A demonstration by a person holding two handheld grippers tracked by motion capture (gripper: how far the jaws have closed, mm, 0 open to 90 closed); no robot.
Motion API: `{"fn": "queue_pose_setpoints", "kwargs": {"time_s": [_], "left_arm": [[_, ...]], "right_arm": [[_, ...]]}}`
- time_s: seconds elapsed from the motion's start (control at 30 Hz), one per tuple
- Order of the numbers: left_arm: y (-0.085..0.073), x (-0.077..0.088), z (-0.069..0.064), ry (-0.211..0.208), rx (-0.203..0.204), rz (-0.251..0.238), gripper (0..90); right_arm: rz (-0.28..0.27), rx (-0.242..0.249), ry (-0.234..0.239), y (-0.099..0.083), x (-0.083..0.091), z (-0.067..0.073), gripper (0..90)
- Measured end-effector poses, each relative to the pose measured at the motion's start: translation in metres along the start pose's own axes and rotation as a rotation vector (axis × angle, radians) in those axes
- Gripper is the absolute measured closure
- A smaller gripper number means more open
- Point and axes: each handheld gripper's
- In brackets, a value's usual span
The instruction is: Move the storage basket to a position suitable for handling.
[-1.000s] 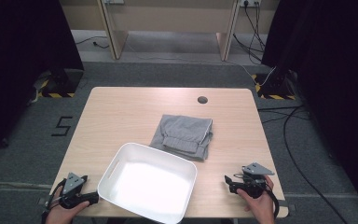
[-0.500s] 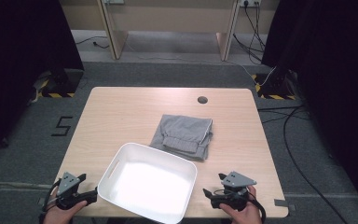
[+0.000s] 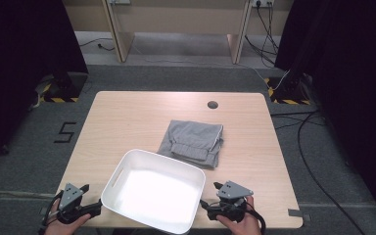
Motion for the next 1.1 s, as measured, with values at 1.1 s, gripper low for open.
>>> {"fn": "queue_pose_setpoints", "kwargs": {"time_s": [1.1], "left_arm": [[-0.006,0.019,0.068,0.294,0.12,-0.039,28.4]], "right_arm": [[0.023,0.149,-0.011,0.104,-0.14,-0.003,38.0]]}}
Point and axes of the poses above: each handheld gripper's, and its own axes: x roughly backward along the jaws, y roughly out of its top, z roughly to its left, and after that the axes turned 3 degrees about x, right-handed
